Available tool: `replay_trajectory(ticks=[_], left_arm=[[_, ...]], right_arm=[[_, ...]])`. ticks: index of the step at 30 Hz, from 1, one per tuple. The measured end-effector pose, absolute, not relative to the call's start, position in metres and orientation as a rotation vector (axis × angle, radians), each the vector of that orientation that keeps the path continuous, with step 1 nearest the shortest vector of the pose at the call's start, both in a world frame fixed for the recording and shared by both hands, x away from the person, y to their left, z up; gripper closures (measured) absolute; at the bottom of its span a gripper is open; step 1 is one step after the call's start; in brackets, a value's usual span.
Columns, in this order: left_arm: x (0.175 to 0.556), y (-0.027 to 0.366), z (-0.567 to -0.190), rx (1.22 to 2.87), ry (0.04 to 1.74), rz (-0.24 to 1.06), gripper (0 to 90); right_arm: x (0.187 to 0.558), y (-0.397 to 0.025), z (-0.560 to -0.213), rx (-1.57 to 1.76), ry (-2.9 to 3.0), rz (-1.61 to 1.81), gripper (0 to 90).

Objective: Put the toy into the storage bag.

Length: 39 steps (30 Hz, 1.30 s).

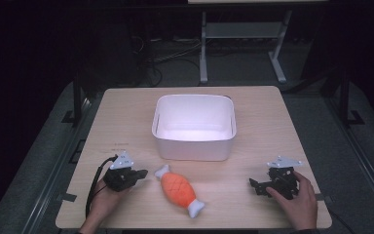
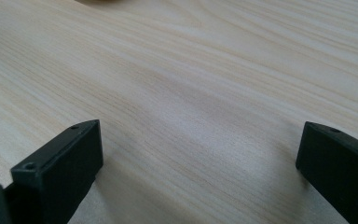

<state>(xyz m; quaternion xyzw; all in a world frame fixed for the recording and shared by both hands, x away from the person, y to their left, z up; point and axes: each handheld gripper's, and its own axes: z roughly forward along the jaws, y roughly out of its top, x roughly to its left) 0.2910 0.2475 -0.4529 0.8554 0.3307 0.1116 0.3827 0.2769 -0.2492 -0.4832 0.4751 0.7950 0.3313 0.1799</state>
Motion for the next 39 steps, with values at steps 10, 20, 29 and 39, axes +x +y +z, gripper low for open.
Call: replay_trajectory(ticks=[10,20,29,39], left_arm=[[0.299,0.230,-0.456,2.231,0.808,0.290,89.7],[0.305,0.219,-0.457,2.251,0.783,0.281,89.7],[0.310,0.203,-0.454,2.269,0.737,0.270,89.8],[0.311,0.188,-0.455,2.280,0.703,0.250,89.7]], right_arm=[[0.277,-0.249,-0.483,1.343,2.247,0.936,0.0],[0.277,-0.249,-0.483,1.343,2.247,0.936,0.0],[0.277,-0.249,-0.483,1.343,2.247,0.936,0.0],[0.277,-0.249,-0.483,1.342,2.247,0.936,0.0]])
